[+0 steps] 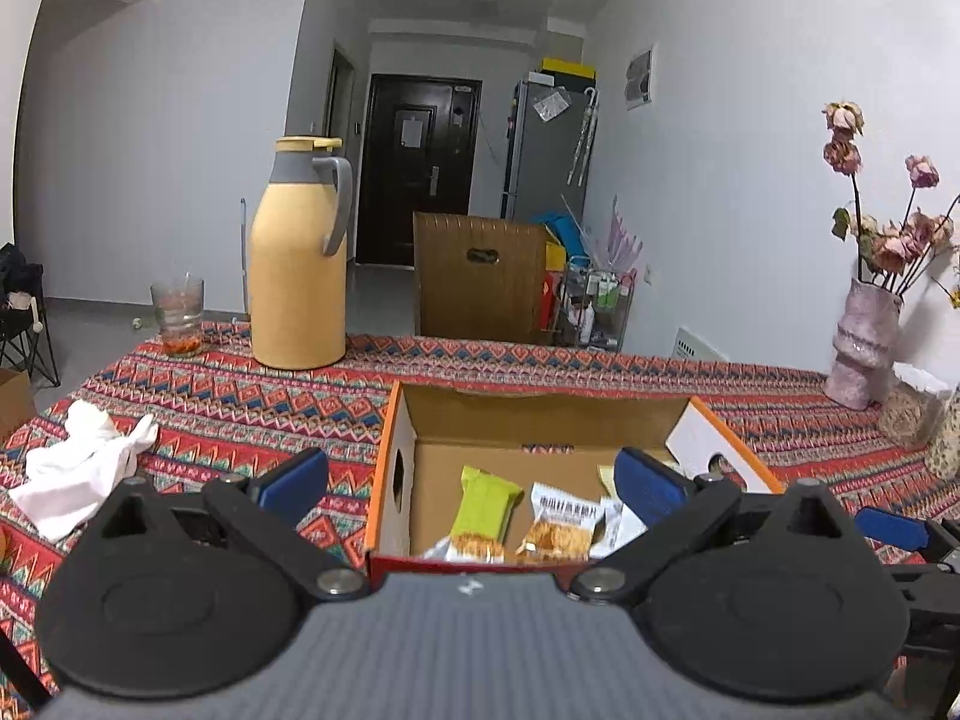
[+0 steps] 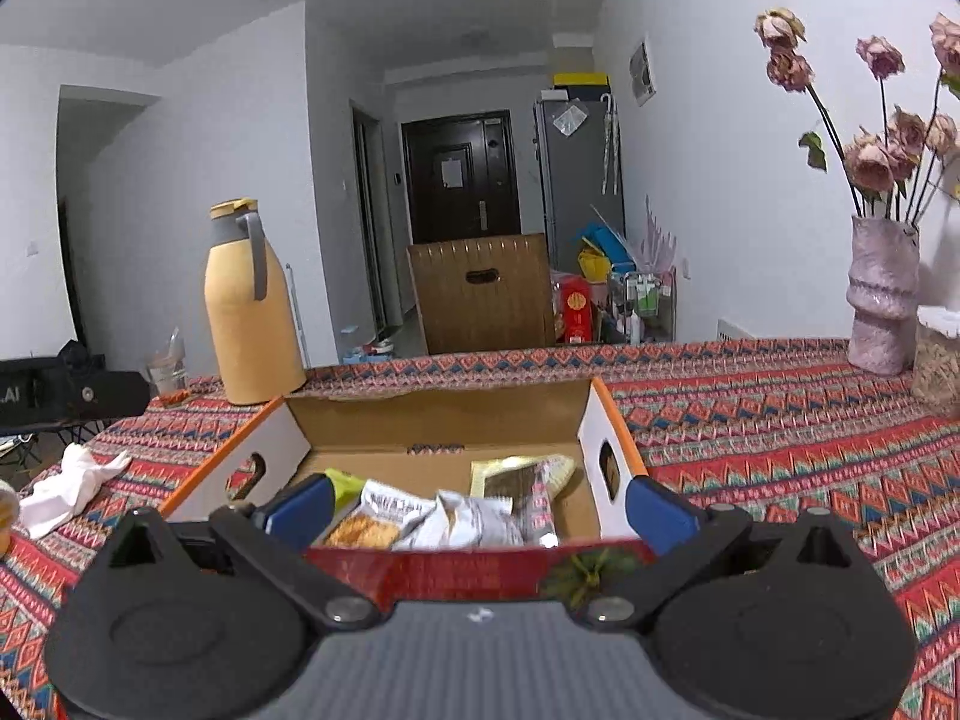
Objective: Organize snacks
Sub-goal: 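Move both tools back over the snack pile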
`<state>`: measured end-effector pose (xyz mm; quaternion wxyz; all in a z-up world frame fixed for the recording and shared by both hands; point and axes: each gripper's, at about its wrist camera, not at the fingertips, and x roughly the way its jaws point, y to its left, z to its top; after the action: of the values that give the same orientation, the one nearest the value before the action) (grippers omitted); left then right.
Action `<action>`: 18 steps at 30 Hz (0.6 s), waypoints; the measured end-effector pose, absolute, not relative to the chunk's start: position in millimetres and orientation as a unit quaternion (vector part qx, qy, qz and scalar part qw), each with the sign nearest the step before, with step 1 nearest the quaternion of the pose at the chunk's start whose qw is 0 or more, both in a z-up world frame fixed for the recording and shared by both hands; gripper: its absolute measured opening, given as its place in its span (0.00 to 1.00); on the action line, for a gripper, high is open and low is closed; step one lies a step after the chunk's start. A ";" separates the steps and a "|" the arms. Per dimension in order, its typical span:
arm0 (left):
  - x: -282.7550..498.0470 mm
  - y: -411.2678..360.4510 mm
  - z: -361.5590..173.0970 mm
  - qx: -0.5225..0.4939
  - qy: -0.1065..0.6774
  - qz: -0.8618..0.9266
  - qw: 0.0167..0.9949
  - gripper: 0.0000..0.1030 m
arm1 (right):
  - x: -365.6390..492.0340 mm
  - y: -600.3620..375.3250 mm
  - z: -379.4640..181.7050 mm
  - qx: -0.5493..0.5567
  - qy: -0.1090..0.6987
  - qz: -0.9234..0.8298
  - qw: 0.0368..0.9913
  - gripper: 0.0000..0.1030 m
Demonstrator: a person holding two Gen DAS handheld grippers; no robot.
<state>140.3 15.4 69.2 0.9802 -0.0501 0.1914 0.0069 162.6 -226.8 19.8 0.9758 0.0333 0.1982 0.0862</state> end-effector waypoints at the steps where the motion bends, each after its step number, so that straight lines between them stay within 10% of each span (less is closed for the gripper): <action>1: 137.4 15.9 67.6 -0.050 0.193 0.007 0.980 1.00 | 159.3 -228.1 17.7 0.034 0.202 0.086 0.975 1.00; 18: 90.3 27.6 29.9 -0.059 0.222 0.010 0.973 1.00 | 113.9 -249.7 -15.6 0.037 0.252 0.077 0.964 1.00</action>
<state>90.3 27.6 29.9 0.9732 -0.0592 0.2218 0.0097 113.9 -249.7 -15.6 0.9639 0.0371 0.2521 0.0767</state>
